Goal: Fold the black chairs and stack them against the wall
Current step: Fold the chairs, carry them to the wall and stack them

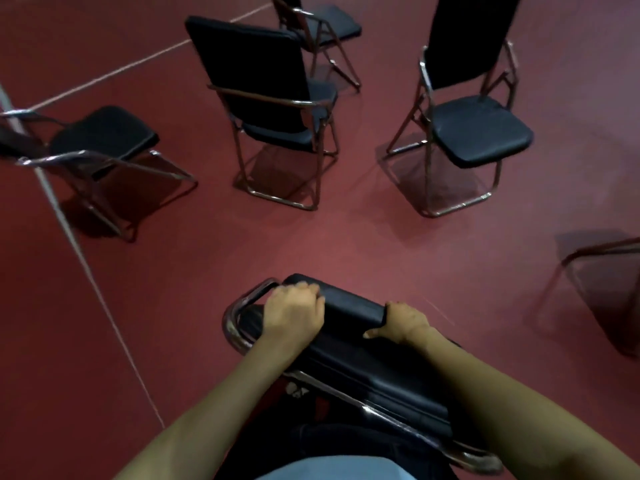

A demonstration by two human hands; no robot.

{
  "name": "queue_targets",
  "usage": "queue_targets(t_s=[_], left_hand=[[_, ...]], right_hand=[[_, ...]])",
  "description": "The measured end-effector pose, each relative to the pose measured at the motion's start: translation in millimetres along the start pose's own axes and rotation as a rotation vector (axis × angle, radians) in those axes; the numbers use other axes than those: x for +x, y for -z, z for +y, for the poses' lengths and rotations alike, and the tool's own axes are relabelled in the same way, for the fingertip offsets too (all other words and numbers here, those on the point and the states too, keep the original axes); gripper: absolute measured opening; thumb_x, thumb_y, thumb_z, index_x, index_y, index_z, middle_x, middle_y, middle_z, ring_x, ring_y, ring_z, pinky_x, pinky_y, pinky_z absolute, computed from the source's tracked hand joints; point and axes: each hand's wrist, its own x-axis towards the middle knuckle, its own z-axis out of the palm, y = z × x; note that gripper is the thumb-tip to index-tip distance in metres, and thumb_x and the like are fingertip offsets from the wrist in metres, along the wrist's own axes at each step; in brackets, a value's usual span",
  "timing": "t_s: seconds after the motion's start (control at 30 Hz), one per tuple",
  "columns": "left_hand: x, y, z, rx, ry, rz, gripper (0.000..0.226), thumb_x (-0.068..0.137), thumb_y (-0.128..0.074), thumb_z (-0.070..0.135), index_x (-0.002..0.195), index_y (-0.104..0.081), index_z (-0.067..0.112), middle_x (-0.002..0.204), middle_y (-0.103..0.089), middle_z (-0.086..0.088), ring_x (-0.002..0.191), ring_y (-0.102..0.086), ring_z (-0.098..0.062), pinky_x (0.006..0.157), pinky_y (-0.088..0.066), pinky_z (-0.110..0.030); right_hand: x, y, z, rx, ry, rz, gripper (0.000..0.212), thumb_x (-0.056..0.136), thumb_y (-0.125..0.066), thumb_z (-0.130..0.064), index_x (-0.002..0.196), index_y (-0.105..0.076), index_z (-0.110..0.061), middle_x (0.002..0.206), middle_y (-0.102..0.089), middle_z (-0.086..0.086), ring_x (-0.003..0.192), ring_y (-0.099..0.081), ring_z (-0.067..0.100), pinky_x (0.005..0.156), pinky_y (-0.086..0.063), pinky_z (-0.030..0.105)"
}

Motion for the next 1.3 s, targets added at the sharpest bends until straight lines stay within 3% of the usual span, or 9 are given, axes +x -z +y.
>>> queue_targets(t_s=[0.1, 0.17, 0.23, 0.33, 0.47, 0.57, 0.7, 1.0, 1.3], left_hand=[[-14.2, -8.3, 9.5, -0.068, 0.211, 0.279, 0.030, 0.081, -0.045, 0.031, 0.077, -0.069, 0.013, 0.087, -0.068, -0.004, 0.091, -0.065, -0.028, 0.102, -0.032, -0.043], [-32.3, -14.0, 26.6, -0.120, 0.461, 0.396, 0.032, 0.083, -0.048, 0.036, 0.096, -0.069, 0.016, 0.124, -0.060, -0.009, 0.125, -0.049, -0.031, 0.114, -0.016, -0.048], [-50.4, -13.0, 60.2, -0.416, 0.862, 0.477, 0.054, 0.083, -0.058, 0.045, 0.132, -0.049, 0.023, 0.152, -0.027, -0.012, 0.141, -0.022, -0.030, 0.113, -0.017, -0.047], [-63.1, -7.2, 112.8, -1.033, 1.334, 0.509, 0.098, 0.075, -0.078, 0.035, 0.149, -0.014, 0.021, 0.148, -0.013, -0.005, 0.139, -0.015, -0.021, 0.110, -0.028, -0.038], [-83.0, -13.3, 123.3, -1.039, 1.576, 0.438, 0.080, 0.072, -0.081, 0.037, 0.129, -0.033, 0.009, 0.133, -0.036, -0.010, 0.127, -0.038, -0.029, 0.104, -0.040, -0.046], [-107.9, -13.5, 124.2, -1.257, 1.653, 0.515, 0.066, 0.061, -0.086, 0.044, 0.109, -0.048, 0.017, 0.107, -0.066, -0.004, 0.094, -0.068, -0.022, 0.086, -0.054, -0.044], [-129.1, -5.6, 121.2, -1.568, 1.587, 0.606, 0.044, 0.070, -0.084, 0.023, 0.109, -0.070, 0.006, 0.095, -0.076, -0.009, 0.088, -0.073, -0.022, 0.084, -0.058, -0.039], [-177.1, 9.3, 113.7, -1.544, 1.604, 0.618, 0.029, 0.070, -0.079, 0.012, 0.099, -0.072, 0.013, 0.082, -0.076, -0.003, 0.074, -0.073, -0.016, 0.062, -0.057, -0.025], [-313.5, 81.4, 96.0, -1.517, 1.533, 0.991, 0.026, 0.071, -0.082, 0.017, 0.096, -0.074, 0.016, 0.085, -0.076, 0.000, 0.076, -0.073, -0.012, 0.064, -0.055, -0.021]], right_hand=[[9.9, 9.8, 5.1, -0.077, 0.057, 0.022, 0.078, 0.067, -0.071, -0.065, 0.123, -0.050, -0.016, 0.117, -0.060, 0.005, 0.105, -0.061, 0.025, 0.082, -0.050, 0.033], [16.6, 14.3, 9.9, -0.096, 0.107, 0.034, 0.079, 0.065, -0.070, -0.067, 0.123, -0.048, -0.020, 0.114, -0.061, 0.003, 0.103, -0.061, 0.024, 0.080, -0.050, 0.033], [21.7, 17.5, 16.4, -0.055, 0.165, 0.027, 0.076, 0.064, -0.072, -0.065, 0.123, -0.049, -0.024, 0.113, -0.062, 0.002, 0.100, -0.062, 0.025, 0.079, -0.051, 0.033], [23.7, 14.8, 21.2, 0.079, 0.218, -0.024, 0.076, 0.064, -0.078, -0.056, 0.125, -0.052, -0.017, 0.120, -0.053, 0.010, 0.102, -0.060, 0.028, 0.082, -0.051, 0.035], [12.1, 4.7, 9.2, -0.021, 0.260, -0.029, 0.070, 0.067, -0.077, -0.049, 0.118, -0.046, -0.011, 0.116, -0.055, 0.009, 0.100, -0.061, 0.030, 0.080, -0.051, 0.037], [6.8, -12.2, -8.2, 0.038, 0.323, -0.045, 0.073, 0.072, -0.071, -0.040, 0.129, -0.031, -0.016, 0.112, -0.061, 0.008, 0.101, -0.062, 0.032, 0.078, -0.047, 0.038], [2.9, -26.6, -20.5, -0.044, 0.379, -0.057, 0.060, 0.078, -0.062, -0.031, 0.133, -0.041, -0.022, 0.111, -0.064, 0.008, 0.101, -0.064, 0.031, 0.082, -0.051, 0.036], [-29.3, -35.6, -47.0, -0.240, 0.579, -0.017, 0.039, 0.081, -0.059, -0.017, 0.119, -0.058, -0.009, 0.112, -0.065, 0.020, 0.103, -0.062, 0.038, 0.079, -0.049, 0.037], [-139.0, -92.1, -145.8, -0.357, 0.804, -0.156, 0.037, 0.082, -0.060, -0.012, 0.119, -0.061, -0.008, 0.112, -0.066, 0.018, 0.103, -0.063, 0.034, 0.081, -0.049, 0.033]])
